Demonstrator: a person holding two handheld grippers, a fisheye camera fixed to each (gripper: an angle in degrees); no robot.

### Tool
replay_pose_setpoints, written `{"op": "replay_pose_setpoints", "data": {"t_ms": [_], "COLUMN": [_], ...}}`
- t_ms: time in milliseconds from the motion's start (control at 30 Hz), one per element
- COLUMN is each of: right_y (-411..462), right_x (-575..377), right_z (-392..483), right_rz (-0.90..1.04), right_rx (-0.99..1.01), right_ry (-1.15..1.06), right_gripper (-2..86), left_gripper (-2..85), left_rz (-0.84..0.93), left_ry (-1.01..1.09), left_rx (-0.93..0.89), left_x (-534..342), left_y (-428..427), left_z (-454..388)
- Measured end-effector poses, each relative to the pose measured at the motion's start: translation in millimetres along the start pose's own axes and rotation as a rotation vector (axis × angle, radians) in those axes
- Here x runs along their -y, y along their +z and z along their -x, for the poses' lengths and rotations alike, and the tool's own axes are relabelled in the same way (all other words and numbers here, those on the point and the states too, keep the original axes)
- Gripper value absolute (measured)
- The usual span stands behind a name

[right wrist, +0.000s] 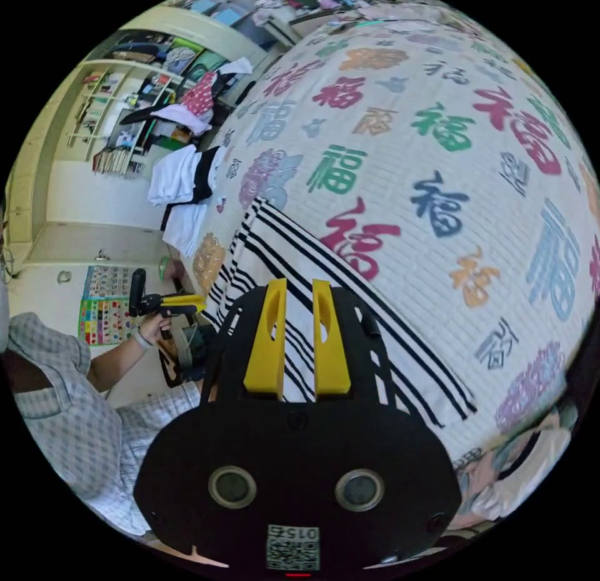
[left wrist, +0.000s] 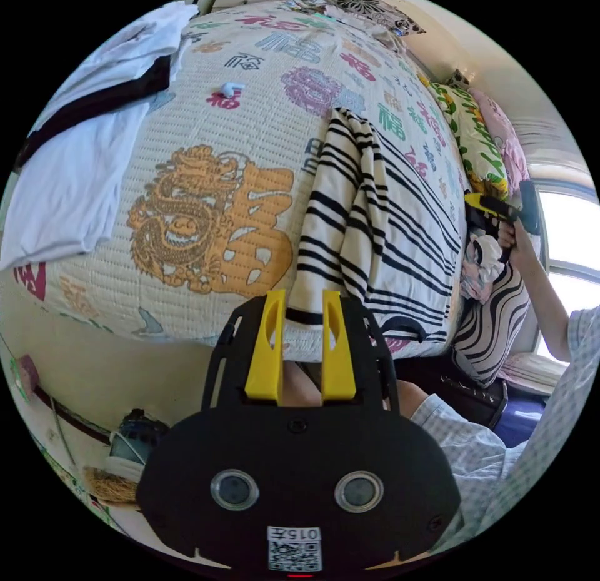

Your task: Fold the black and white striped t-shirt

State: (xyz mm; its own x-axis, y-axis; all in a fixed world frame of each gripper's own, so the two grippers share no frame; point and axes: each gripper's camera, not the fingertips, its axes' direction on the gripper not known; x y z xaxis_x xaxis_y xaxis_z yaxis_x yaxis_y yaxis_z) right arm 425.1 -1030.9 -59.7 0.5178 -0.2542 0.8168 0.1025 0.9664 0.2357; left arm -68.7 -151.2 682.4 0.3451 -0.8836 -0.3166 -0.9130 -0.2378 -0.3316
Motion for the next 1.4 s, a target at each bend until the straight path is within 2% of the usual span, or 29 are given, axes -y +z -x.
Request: {"op": "replay_pose_setpoints", "data": {"t_ms": [100, 267, 433, 633, 700, 900, 1067, 1233, 1400], "right_y": [42.3, 121.4, 186.8, 198.1, 186.5, 80.9, -22.8, -76.5, -92.5], "right_x": [72.7, 170.2, 219.8, 231.0, 228.5, 189.6, 113.3, 27.1, -37.2], "right_z": [58.3, 137.7, 155.6, 171.1, 174.4, 153.4, 74.8, -1.1, -77.3], "right_rz": [0.040, 0.209, 0.437, 0.548, 0.532, 0.360, 0.263, 0.200, 0.203], "right_rx": [-0.014, -0.193, -0.328, -0.395, -0.381, -0.132, 0.051, 0.053, 0.019], "right_ry": [-0.165, -0.353, -0.359, -0.450, -0.483, -0.579, -0.509, -0.469, -0.401], "right_gripper": [7.8, 9.4, 8.4, 0.6, 0.0, -0.6, -0.6, -0.5, -0.1], "left_gripper": [8.2, 4.2, 1.4, 0.6, 0.4, -0.1, -0.2, -0.1, 0.0], "left_rz": [-0.014, -0.018, -0.035, -0.066, -0.094, -0.136, -0.124, -0.064, -0.003], "left_ry": [-0.024, 0.003, 0.016, 0.003, 0.021, 0.247, 0.431, 0.619, 0.695], "left_rx": [-0.022, -0.053, -0.195, -0.245, -0.246, -0.183, -0.179, -0.197, -0.178], "left_x": [-12.2, -19.2, -32.9, -51.5, -61.3, -92.8, -116.7, -139.0, -150.9], "left_y": [13.5, 26.2, 29.6, 27.7, 17.1, -22.7, -17.7, 39.5, 114.6], "left_z": [7.1, 16.6, 32.1, 27.2, 15.2, -75.2, -171.7, -284.4, -369.2]}}
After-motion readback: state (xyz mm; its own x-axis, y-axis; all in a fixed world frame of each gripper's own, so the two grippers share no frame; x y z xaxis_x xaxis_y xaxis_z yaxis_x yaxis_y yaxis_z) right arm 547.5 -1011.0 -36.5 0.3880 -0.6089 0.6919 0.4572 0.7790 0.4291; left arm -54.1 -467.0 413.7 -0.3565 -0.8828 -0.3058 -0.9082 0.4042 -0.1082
